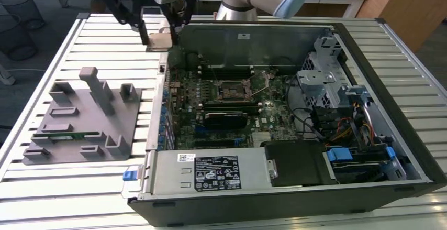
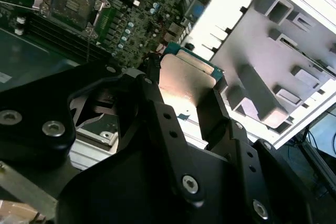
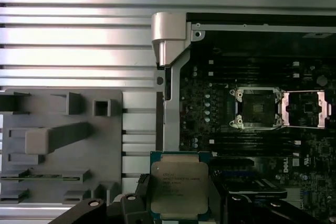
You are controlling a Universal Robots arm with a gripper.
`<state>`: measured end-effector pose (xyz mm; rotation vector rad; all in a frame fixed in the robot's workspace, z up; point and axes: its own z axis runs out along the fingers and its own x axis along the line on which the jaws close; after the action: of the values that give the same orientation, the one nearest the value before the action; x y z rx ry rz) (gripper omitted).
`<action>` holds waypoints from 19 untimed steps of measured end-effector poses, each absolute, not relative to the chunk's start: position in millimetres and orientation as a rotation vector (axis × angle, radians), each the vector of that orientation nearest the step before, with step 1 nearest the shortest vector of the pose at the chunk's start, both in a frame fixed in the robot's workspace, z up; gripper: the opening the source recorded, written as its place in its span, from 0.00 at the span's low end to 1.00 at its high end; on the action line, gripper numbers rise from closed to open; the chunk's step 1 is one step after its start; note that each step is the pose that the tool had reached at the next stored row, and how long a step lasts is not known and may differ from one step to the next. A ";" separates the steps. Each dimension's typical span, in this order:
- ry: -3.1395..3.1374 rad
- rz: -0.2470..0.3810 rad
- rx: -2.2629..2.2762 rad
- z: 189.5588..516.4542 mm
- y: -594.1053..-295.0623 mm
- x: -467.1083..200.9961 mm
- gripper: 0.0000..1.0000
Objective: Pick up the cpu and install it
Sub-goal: 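Pick up the cpu and move it towards the insertion slot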
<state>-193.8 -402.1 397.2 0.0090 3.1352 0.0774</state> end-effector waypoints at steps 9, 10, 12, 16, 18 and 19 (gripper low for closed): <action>3.135 0.077 0.009 396.5 -402.1 -155.1 0.53; 3.135 0.077 0.009 396.3 -402.1 -150.7 0.53; 3.135 0.077 0.009 396.0 -402.0 -141.2 0.53; 3.135 0.078 0.009 394.3 -399.1 -116.5 0.53; 3.135 0.077 0.009 393.4 -392.5 -109.3 0.53; 3.135 0.078 0.009 393.0 -389.9 -107.2 0.53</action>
<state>-107.2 -389.9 393.0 0.0089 3.1352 0.0775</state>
